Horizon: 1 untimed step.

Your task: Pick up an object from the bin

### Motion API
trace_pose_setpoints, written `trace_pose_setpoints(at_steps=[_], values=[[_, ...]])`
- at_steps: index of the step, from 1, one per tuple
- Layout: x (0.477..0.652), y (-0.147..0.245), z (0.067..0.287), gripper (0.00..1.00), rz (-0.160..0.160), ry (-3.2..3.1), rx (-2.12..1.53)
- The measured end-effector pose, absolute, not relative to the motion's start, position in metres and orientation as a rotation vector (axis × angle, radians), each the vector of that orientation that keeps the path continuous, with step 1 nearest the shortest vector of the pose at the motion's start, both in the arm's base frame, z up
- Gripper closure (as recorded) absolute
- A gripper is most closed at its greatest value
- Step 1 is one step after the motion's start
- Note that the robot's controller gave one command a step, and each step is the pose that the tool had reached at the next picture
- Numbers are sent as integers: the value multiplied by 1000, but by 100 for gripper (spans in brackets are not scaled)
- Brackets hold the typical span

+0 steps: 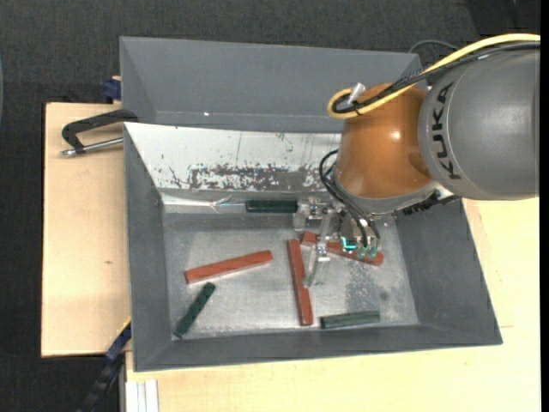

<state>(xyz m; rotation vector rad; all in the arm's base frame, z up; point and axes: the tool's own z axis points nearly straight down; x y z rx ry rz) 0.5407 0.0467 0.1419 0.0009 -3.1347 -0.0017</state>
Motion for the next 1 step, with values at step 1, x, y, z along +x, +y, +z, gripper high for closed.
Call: trace_pose_setpoints(at_steps=[1], values=[[542,47,146,0,-2,-3142,0]])
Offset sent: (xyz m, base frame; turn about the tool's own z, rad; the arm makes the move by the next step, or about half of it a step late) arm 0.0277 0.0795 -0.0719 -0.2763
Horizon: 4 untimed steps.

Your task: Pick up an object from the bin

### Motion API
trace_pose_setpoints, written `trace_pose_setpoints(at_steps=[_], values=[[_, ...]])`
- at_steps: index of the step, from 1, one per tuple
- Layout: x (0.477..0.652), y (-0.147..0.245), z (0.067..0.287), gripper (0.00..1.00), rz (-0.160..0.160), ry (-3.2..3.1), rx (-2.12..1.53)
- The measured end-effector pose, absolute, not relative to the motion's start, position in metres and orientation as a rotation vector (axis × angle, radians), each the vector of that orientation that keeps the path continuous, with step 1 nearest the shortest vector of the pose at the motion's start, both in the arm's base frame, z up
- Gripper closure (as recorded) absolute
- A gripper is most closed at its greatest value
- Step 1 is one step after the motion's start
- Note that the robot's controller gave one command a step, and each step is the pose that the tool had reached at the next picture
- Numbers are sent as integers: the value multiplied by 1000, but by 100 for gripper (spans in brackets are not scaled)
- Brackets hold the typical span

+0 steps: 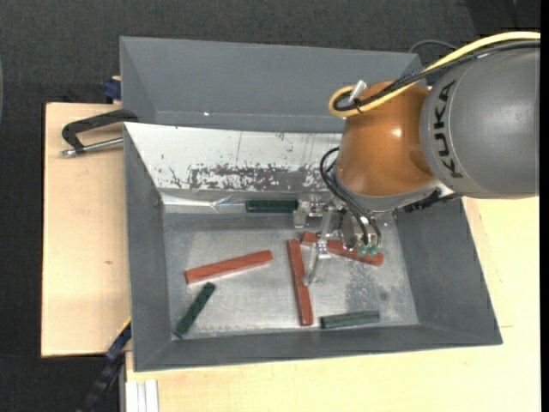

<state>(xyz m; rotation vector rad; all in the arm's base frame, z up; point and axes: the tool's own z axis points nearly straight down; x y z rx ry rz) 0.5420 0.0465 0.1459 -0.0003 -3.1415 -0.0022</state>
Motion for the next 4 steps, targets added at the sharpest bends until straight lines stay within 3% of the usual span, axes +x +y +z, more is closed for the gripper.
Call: trace_pose_setpoints(at_steps=[1,2,3,4], values=[[562,94,104,0,1,-3140,264],[546,122,99,0,-3,-3110,430],[556,146,116,0,-4,-3130,332],[546,152,77,0,-2,-3094,566]])
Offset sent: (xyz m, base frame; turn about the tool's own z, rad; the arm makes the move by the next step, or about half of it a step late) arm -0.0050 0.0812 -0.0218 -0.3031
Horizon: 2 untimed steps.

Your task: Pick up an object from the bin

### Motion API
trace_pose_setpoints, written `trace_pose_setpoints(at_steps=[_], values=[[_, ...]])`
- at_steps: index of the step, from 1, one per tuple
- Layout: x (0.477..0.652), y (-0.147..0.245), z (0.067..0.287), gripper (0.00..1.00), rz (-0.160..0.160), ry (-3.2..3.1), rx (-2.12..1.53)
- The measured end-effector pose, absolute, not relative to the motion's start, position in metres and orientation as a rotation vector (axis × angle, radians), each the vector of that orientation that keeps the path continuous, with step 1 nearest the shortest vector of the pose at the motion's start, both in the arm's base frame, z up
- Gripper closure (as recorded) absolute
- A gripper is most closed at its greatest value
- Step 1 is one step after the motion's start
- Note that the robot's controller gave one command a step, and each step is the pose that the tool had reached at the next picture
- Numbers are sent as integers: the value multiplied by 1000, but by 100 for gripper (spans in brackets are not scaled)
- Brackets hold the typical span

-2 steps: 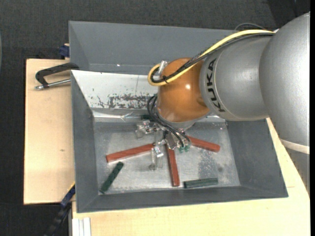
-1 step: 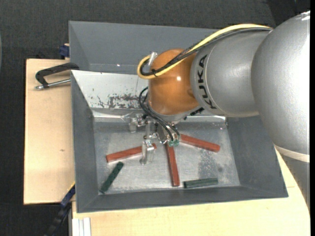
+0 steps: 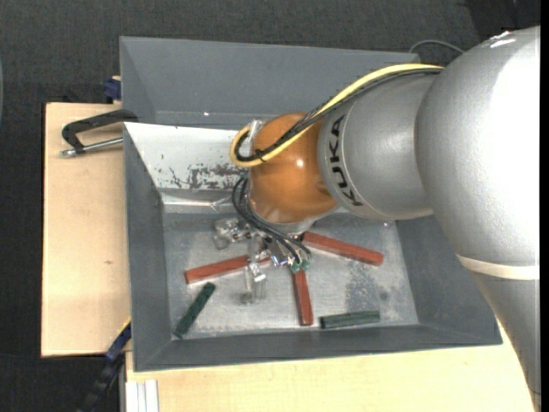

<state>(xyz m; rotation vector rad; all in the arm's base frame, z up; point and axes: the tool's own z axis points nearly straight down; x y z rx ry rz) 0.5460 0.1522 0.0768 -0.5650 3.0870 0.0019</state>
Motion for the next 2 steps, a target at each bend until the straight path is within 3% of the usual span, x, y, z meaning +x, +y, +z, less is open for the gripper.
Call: trace_pose_setpoints(at_steps=[1,2], values=[[548,147,65,100,5,3071,-614],[548,146,67,100,4,3071,-620]])
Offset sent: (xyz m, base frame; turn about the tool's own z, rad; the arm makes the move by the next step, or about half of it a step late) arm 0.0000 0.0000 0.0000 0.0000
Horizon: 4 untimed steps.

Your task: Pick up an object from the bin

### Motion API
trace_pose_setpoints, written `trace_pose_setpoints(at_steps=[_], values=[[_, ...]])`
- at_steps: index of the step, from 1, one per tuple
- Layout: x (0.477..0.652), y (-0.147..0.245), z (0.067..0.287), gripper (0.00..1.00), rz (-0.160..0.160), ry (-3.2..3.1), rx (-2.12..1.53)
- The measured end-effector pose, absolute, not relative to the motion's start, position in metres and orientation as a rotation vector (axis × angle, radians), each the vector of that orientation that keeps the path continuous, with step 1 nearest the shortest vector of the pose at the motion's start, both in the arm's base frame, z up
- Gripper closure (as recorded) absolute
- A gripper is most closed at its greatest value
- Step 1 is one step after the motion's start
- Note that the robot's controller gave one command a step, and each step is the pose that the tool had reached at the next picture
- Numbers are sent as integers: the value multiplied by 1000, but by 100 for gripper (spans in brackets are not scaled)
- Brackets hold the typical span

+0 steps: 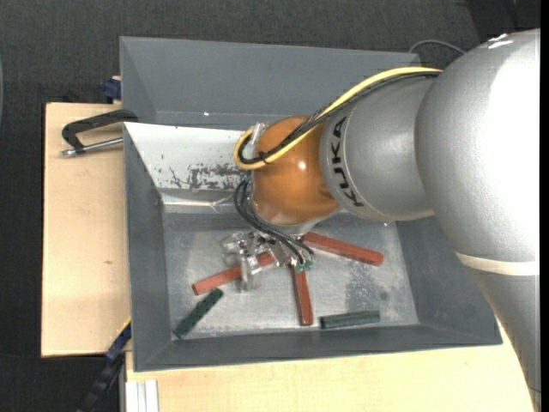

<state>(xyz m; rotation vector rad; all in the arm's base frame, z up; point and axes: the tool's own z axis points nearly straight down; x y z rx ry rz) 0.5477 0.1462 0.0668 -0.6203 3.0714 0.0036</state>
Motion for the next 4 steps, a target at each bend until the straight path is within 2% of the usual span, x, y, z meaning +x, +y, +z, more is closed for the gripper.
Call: trace_pose_setpoints(at_steps=[1,4], values=[[546,146,73,100,2,3078,-624],[546,147,129,100,2,3079,-622]])
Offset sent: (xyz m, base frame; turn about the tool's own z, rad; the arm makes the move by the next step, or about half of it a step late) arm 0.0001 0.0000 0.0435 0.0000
